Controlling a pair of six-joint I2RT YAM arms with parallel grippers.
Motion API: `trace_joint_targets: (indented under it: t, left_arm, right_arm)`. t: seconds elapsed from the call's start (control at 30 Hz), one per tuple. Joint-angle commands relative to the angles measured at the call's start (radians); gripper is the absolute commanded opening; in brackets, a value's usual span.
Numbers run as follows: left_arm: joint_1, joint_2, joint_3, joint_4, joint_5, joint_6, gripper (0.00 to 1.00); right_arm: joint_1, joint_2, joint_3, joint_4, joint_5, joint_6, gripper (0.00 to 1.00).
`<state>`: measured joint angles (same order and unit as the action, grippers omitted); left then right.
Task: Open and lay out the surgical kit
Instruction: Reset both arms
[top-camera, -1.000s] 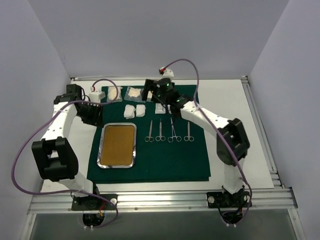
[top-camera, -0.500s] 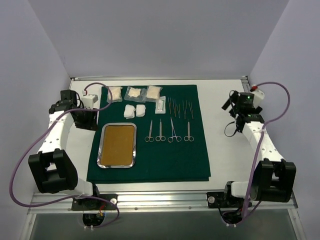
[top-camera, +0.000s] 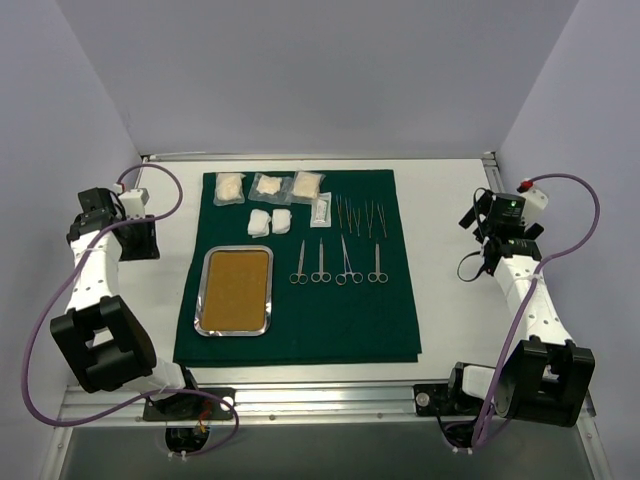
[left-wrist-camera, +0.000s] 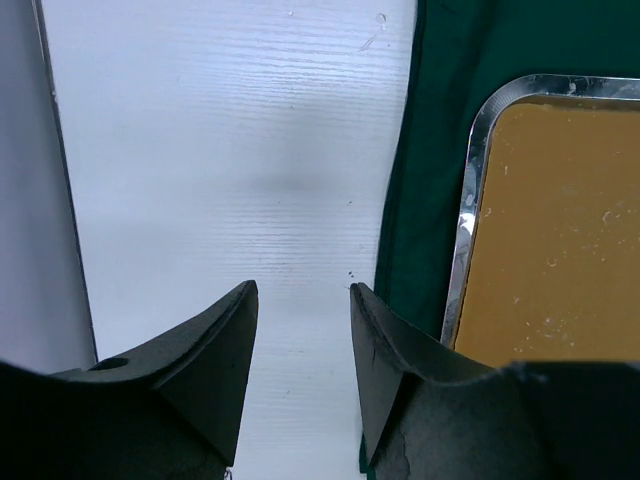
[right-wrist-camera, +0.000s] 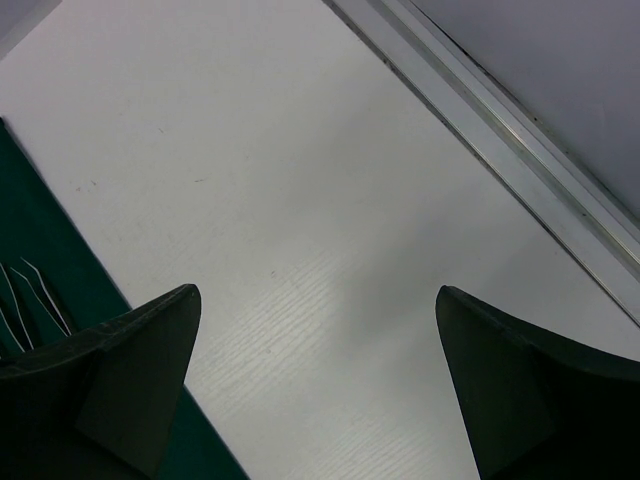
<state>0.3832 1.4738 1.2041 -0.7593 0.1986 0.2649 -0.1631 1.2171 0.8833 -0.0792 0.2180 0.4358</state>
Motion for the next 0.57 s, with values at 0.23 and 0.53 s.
trace_joint_targets:
  t: [0.23,0.53]
  left_arm:
    - [0.002,-0.046,-0.003,0.026,0.005,-0.012,0.51]
    - [0.002,-0.053,0.005,0.014,0.01,-0.015,0.52]
  right_arm:
    - [-0.003,-0.041,-0.033,0.01,0.024,-0.042,1.0]
    - [-0.003,-0.062,-0.064,0.051,-0.029,-0.065,1.0]
